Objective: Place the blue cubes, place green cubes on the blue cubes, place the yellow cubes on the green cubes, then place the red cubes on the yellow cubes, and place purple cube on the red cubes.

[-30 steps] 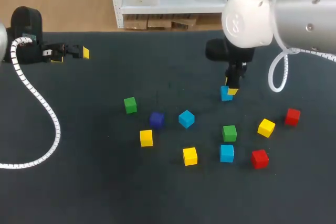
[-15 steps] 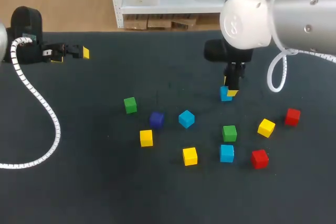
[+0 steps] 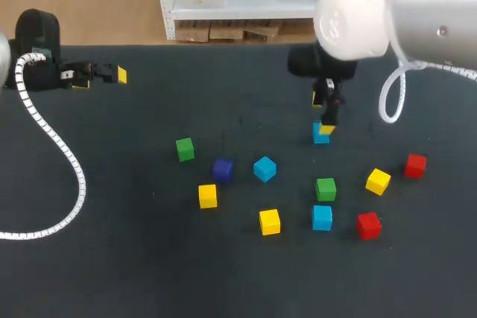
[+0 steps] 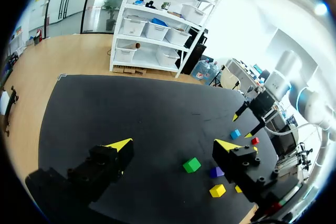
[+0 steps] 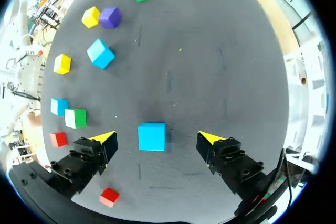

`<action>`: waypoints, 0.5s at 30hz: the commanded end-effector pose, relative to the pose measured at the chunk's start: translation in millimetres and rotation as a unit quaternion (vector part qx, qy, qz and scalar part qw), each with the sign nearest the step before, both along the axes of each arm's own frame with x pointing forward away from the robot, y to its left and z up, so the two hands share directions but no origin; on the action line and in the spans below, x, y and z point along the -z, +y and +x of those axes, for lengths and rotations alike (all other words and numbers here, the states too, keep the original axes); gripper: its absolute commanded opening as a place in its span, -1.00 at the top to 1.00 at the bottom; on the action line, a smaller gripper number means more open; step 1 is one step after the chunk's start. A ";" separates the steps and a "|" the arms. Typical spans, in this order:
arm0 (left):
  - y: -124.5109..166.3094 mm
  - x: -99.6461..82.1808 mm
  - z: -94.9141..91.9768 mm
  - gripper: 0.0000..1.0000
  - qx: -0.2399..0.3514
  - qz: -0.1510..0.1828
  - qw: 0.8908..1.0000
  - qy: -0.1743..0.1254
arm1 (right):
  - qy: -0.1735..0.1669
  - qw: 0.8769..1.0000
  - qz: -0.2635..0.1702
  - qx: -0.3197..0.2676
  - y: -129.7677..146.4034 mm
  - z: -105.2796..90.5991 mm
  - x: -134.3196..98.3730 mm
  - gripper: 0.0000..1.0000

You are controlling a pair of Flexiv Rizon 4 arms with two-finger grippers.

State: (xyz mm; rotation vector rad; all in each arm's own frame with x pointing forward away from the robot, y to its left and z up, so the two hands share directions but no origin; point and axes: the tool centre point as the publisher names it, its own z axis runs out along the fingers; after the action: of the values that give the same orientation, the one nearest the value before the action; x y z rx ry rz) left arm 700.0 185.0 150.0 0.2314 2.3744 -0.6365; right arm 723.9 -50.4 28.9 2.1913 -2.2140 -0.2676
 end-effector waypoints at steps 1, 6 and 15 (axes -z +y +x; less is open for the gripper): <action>0.0 0.0 0.0 -1.00 0.000 0.000 1.000 0.000 | -0.013 1.000 0.012 -0.002 -2.7 -12.6 -23.6 -1.00; 0.0 0.0 0.0 -1.00 0.000 0.000 1.000 0.000 | -0.024 0.999 0.019 -0.028 6.6 -31.0 -43.8 -1.00; 0.0 0.0 0.0 -1.00 0.000 0.000 1.000 0.000 | -0.029 0.996 0.036 -0.076 19.5 -66.3 -67.8 -1.00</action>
State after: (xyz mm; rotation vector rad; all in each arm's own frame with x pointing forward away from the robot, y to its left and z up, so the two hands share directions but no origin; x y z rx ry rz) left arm 700.0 185.0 150.0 0.2314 2.3744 -0.6365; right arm 676.4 -28.6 89.7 2.3834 -2.0582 -0.3291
